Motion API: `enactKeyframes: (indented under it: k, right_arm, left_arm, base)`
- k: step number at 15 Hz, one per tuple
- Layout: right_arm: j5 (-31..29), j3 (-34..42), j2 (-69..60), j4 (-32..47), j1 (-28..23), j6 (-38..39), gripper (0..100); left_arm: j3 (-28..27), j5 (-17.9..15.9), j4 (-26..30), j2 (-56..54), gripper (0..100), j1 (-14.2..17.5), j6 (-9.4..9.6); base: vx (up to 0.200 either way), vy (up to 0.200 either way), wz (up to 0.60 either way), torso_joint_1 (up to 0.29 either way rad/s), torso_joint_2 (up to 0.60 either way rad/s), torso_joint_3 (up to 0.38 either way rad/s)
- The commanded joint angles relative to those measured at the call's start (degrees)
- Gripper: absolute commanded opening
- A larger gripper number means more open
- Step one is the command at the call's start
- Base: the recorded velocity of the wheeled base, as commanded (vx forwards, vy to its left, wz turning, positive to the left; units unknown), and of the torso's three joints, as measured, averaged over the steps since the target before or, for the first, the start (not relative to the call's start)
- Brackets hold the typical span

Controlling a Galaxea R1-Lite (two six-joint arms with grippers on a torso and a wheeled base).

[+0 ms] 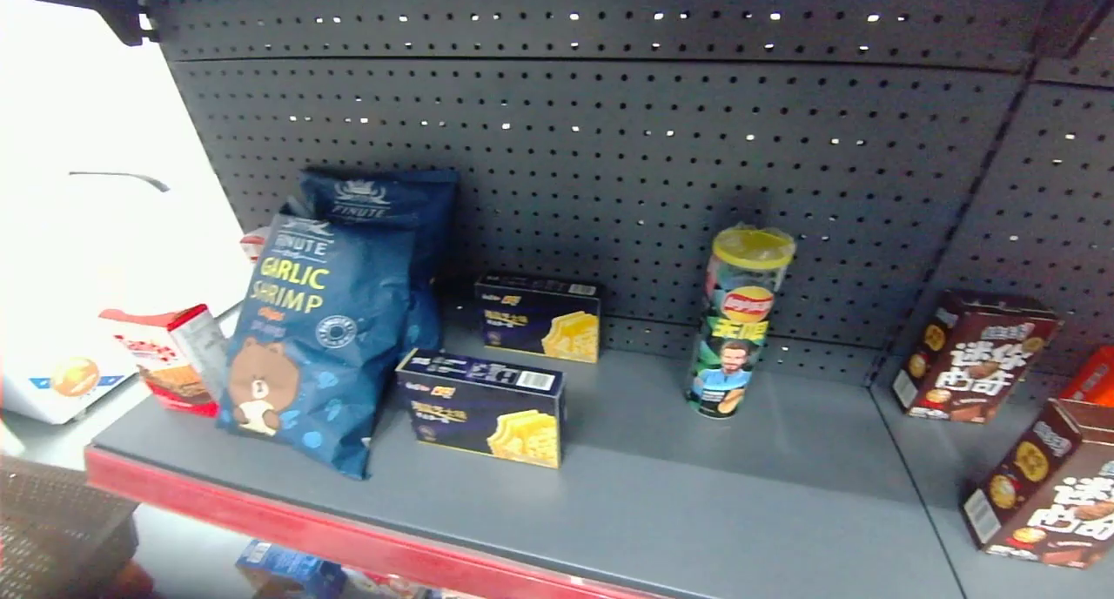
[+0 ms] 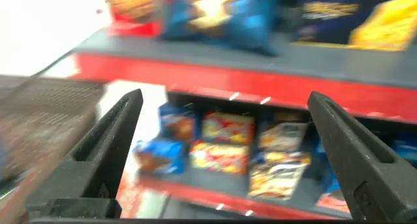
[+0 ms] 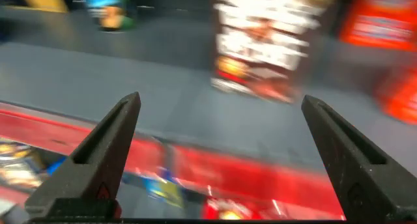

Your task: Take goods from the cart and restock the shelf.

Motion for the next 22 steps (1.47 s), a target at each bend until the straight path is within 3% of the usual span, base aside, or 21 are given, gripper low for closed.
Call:
enactKeyframes:
  k: [1,12,19,20,21,22]
  right_arm:
    - [0.0,0.0,0.0,0.0,0.0,0.0,100]
    - [0.0,0.0,0.0,0.0,0.0,0.2,100]
    - [-0.1,0.0,0.0,-0.1,0.0,0.1,100]
    - [0.0,0.0,0.0,-0.1,0.0,0.1,100]
    - [0.0,0.0,0.0,-0.1,0.0,0.1,100]
    - [0.0,0.0,0.0,-0.1,0.0,0.1,100]
  left_arm:
    - [0.0,-0.1,0.0,0.0,100,0.0,-0.02]
    - [0.0,-0.1,0.0,0.0,100,0.0,0.07]
    - [0.0,0.1,-0.1,0.0,100,0.1,0.25]
    - [0.0,0.8,-0.5,-0.1,100,0.1,2.8]
    - [0.0,-0.8,-0.6,0.1,100,0.2,6.66]
    - [-0.1,-2.0,-0.7,0.1,100,0.4,7.98]
  base:
    - [0.0,0.0,0.6,0.007,0.0,0.002]
    - [0.0,0.0,0.6,0.003,0.0,0.002]
    - [0.0,0.0,0.0,0.0,0.0,0.0]
    - [0.0,0.0,0.0,0.0,0.0,0.0]
    - [0.0,0.0,0.0,0.0,0.0,0.0]
    - [0.0,0.0,0.0,0.0,0.0,0.0]
